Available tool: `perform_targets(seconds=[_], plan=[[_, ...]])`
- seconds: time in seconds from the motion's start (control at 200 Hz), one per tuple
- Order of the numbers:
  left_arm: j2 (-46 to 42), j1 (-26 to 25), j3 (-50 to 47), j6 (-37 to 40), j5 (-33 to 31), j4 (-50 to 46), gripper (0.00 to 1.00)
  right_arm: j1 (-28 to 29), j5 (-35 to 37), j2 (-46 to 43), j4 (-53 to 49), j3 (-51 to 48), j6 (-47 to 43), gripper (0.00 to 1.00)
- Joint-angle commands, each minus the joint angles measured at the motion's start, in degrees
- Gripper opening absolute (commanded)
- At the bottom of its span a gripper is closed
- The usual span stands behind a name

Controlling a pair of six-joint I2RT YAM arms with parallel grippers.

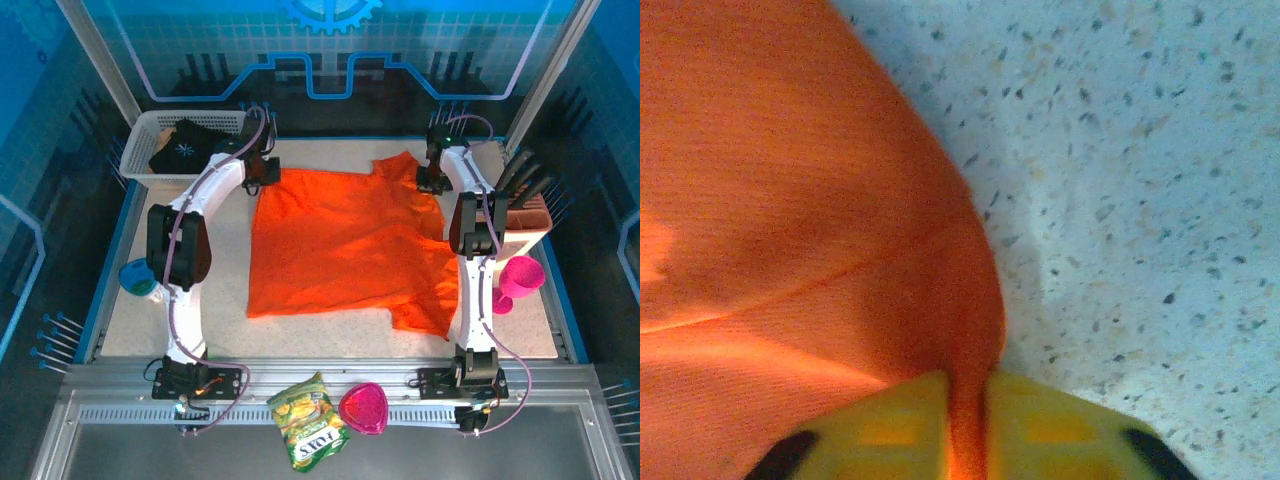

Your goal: Fold and stack the t-shirts

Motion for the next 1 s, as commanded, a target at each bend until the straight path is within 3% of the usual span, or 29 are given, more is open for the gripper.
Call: perform_targets(seconds=[0.0,0.185,0.44,0.796,0.996], plan=[[-3.77,-0.16,-1.69,0.32,-1.03,0.67,0.00,-0.65,-3.33,-0.55,-2.16,-3.14,-0.19,0.00],[-4.77,-0.16,-3.06,0.66,-1.19,1.07,0.00,0.54,-6.41,-13.05,4.95,-17.07,1.42,0.00],[-5.83,-0.16,-5.03,0.83,-1.48,1.96,0.00,7.62,-6.80,-27.82,14.47,-38.16,4.72,0.00],[-5.50,-0.16,-5.96,0.66,-1.21,2.73,0.00,20.44,-4.98,-35.53,20.92,-51.90,14.91,0.00],[-4.70,-0.16,-5.47,0.52,-0.16,2.36,0.00,23.10,-2.88,-33.96,18.36,-50.12,16.71,0.38]])
